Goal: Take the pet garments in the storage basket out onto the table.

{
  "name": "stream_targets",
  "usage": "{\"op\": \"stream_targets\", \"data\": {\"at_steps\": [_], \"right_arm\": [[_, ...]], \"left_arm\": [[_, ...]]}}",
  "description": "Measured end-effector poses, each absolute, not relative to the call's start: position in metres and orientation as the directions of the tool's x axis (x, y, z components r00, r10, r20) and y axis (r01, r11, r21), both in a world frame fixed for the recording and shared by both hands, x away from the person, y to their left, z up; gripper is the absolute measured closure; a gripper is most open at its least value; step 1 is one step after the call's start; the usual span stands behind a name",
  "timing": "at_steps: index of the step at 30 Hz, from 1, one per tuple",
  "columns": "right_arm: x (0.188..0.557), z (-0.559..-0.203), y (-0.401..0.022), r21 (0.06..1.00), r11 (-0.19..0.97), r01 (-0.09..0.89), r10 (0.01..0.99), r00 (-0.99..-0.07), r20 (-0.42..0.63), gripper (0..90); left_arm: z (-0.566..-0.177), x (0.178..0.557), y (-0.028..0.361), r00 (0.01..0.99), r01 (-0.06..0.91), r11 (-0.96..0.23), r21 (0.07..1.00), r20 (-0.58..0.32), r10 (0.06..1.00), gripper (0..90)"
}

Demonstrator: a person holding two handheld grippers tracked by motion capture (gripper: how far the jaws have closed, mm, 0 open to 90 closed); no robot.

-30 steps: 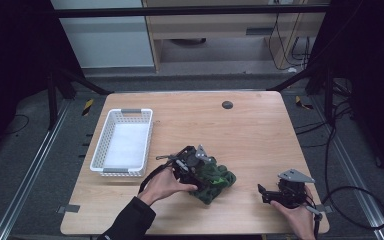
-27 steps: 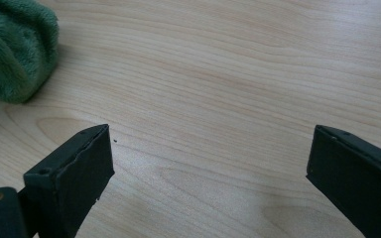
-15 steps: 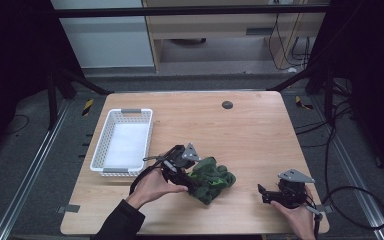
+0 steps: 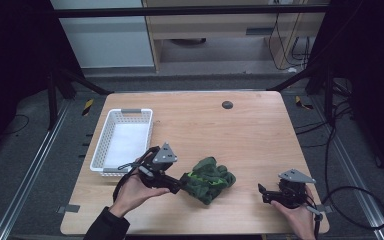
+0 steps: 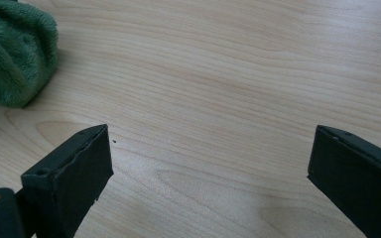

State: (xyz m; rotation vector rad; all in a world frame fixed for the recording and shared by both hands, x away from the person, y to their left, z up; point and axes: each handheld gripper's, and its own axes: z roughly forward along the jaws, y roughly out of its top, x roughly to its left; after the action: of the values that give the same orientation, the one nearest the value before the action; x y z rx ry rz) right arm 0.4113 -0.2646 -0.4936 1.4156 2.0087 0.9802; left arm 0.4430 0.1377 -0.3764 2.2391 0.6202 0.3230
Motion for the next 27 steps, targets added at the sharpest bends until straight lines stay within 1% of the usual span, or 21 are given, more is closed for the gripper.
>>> {"op": "stream_targets", "data": {"at_steps": [9,14,23,27], "right_arm": [[0.411,-0.494,-0.265,0.785,0.207,0.583,0.941,-0.340,0.004,3.5],[0.411,-0.494,-0.265,0.787,0.210,0.580,0.940,-0.341,0.000,3.3],[0.411,-0.495,-0.265,0.787,0.207,0.581,0.940,-0.341,0.004,3.2],[0.411,-0.494,-0.265,0.788,0.209,0.579,0.940,-0.342,0.002,3.0]], "left_arm": [[-0.390,0.431,0.172,0.794,0.345,-0.500,0.794,0.037,0.607,18.5],[-0.403,0.421,0.197,0.741,0.367,-0.422,0.829,0.014,0.672,19.4],[-0.421,0.413,0.219,0.684,0.400,-0.346,0.848,-0.025,0.729,19.9],[-0.427,0.408,0.227,0.674,0.417,-0.339,0.843,-0.037,0.738,19.8]]}}
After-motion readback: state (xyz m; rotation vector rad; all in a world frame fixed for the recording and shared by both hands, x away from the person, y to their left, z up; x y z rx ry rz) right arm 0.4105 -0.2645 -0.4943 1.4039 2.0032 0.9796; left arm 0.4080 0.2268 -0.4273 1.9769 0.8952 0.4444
